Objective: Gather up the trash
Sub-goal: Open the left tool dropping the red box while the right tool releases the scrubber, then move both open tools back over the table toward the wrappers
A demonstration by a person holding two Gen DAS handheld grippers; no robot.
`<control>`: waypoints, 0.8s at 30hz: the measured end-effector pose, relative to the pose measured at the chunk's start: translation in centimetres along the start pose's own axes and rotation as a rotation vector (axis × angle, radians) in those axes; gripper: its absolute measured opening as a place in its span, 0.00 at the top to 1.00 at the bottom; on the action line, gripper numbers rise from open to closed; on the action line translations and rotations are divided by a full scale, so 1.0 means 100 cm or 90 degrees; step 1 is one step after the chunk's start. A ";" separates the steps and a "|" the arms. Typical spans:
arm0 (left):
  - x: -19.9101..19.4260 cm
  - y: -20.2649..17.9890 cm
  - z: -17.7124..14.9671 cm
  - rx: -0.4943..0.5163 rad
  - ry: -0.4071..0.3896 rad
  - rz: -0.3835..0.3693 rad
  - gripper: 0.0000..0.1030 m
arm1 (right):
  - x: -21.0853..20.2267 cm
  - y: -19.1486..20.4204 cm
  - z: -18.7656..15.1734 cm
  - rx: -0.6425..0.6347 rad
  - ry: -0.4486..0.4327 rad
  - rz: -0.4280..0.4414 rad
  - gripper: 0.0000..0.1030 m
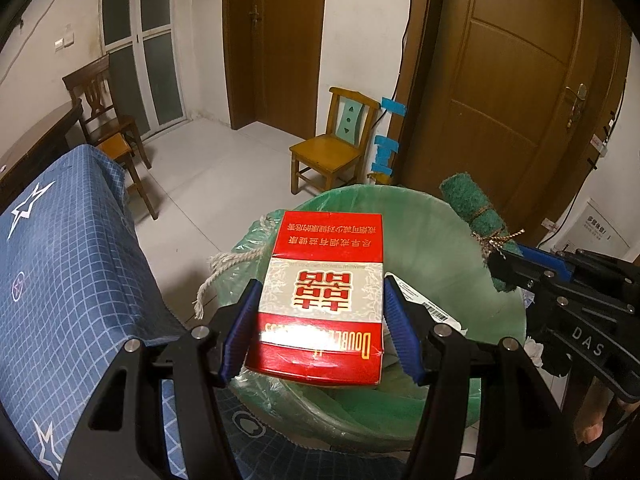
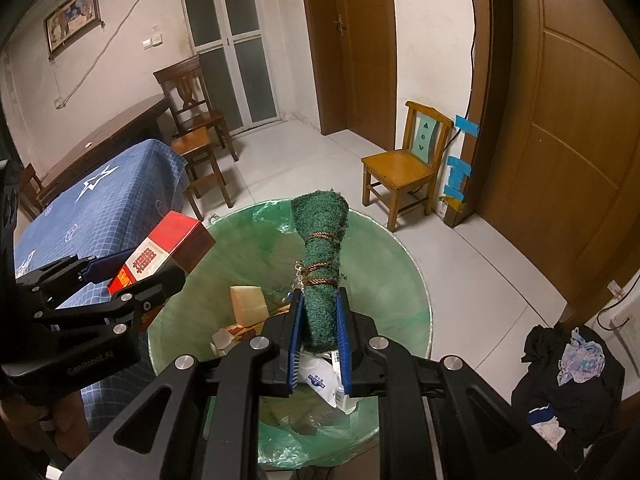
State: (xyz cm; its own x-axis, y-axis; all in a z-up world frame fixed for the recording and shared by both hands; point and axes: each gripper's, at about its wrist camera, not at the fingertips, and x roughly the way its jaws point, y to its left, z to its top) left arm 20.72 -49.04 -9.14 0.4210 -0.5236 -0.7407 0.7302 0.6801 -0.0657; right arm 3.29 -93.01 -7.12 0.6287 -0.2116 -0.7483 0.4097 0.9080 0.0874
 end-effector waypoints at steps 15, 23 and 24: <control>0.002 0.000 0.000 -0.001 0.006 0.017 0.36 | -0.016 -0.009 -0.004 0.018 -0.031 0.006 0.56; -0.018 0.007 -0.006 0.000 -0.003 0.016 0.31 | -0.038 -0.004 -0.013 0.017 -0.058 0.015 0.51; -0.021 0.008 -0.008 0.000 -0.004 0.017 0.30 | -0.041 -0.002 -0.014 0.015 -0.062 0.015 0.50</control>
State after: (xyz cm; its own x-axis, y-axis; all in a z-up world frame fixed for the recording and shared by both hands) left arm 20.00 -46.95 -8.15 0.4435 -0.5082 -0.7382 0.7189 0.6936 -0.0456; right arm -0.28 -91.79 -4.95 0.6989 -0.2251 -0.6788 0.4084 0.9048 0.1204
